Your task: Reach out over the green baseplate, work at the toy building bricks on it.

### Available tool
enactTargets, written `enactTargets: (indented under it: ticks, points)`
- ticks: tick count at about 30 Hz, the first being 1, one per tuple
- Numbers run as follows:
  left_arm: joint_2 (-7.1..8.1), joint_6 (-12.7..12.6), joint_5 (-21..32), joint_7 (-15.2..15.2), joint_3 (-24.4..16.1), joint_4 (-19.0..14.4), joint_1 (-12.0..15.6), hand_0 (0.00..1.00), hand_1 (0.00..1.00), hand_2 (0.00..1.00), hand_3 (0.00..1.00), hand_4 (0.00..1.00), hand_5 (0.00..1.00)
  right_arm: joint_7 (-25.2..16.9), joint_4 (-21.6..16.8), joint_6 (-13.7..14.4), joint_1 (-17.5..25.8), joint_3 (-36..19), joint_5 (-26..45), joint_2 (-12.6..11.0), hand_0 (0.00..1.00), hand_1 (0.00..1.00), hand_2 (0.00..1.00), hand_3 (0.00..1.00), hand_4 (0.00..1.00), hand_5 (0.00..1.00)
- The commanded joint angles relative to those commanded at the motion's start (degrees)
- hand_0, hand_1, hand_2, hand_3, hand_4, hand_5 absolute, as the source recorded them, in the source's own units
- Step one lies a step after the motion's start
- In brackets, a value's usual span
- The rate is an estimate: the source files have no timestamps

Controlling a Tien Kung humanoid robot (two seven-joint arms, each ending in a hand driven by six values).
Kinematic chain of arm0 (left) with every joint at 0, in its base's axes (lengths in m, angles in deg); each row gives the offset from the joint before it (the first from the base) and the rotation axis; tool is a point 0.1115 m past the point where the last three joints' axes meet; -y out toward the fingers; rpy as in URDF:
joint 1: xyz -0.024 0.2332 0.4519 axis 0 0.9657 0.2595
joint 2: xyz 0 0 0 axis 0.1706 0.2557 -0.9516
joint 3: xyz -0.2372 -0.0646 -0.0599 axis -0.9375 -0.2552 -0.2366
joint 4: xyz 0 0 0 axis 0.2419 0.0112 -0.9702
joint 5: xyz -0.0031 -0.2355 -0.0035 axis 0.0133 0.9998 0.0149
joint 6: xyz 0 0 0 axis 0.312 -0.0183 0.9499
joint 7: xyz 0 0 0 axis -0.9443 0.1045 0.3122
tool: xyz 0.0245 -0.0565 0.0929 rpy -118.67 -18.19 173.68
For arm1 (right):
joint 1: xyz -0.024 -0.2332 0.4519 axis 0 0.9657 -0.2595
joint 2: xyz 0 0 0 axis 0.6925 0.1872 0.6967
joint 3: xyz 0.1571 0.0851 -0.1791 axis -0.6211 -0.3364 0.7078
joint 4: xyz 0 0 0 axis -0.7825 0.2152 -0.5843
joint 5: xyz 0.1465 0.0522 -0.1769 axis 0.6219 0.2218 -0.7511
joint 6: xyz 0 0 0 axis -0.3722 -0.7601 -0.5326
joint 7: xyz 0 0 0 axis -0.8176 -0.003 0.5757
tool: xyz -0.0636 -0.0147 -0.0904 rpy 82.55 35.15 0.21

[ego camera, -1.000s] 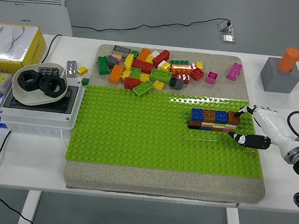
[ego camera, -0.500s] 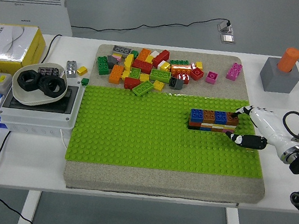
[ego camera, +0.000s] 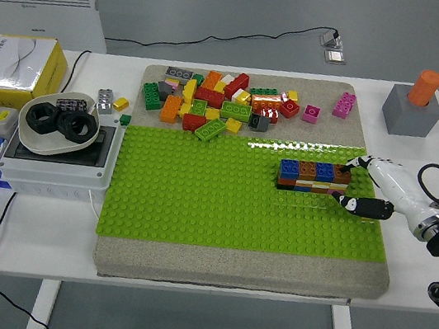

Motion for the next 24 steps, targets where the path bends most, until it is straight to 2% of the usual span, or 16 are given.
enactTargets:
  ticks: [5,10,11,13,22,23,24]
  points:
    - [-0.04,-0.02,0.04,0.02,0.04,0.00,0.08,0.621,0.492,0.603,0.728,0.998,0.998,-1.09,-0.60,0.90,0.45,-0.44,3.22,-0.44,0.868,0.847,0.834,0.654,0.726,0.446]
    - [-0.09,-0.07,0.01,0.05,0.01,0.00,0.15,0.621,0.492,0.603,0.728,0.998,0.998,-2.84,-2.88,2.47,1.71,-1.62,9.03,-1.20,0.868,0.847,0.834,0.654,0.726,0.446]
    - [-0.10,-0.08,-0.01,0.05,-0.01,0.00,0.17,0.622,0.491,0.602,0.728,0.998,0.998,-3.10,-3.46,2.80,2.13,-2.17,9.95,-1.39,0.864,0.843,0.829,0.658,0.727,0.401]
    - [-0.11,-0.10,-0.05,0.05,-0.05,0.00,0.21,0.622,0.491,0.602,0.728,0.998,0.998,-3.44,-4.56,3.37,3.19,-3.59,11.14,-1.85,0.864,0.843,0.829,0.658,0.727,0.401]
    - [-0.11,-0.23,0.23,0.12,0.33,0.00,0.28,0.622,0.491,0.602,0.728,0.998,0.998,-2.08,-3.96,2.56,8.46,-9.05,8.14,-3.32,0.863,0.841,0.825,0.658,0.726,0.374]
    - [-0.12,-0.24,0.30,0.13,0.38,0.00,0.29,0.622,0.491,0.602,0.728,0.998,0.998,-1.88,-3.76,2.32,9.06,-9.61,7.60,-3.39,0.860,0.837,0.821,0.658,0.723,0.329]
    - [-0.13,-0.26,0.35,0.13,0.41,0.00,0.29,0.622,0.491,0.602,0.728,0.998,0.998,-1.68,-3.60,2.09,9.55,-10.10,7.08,-3.43,0.860,0.837,0.821,0.658,0.723,0.329]
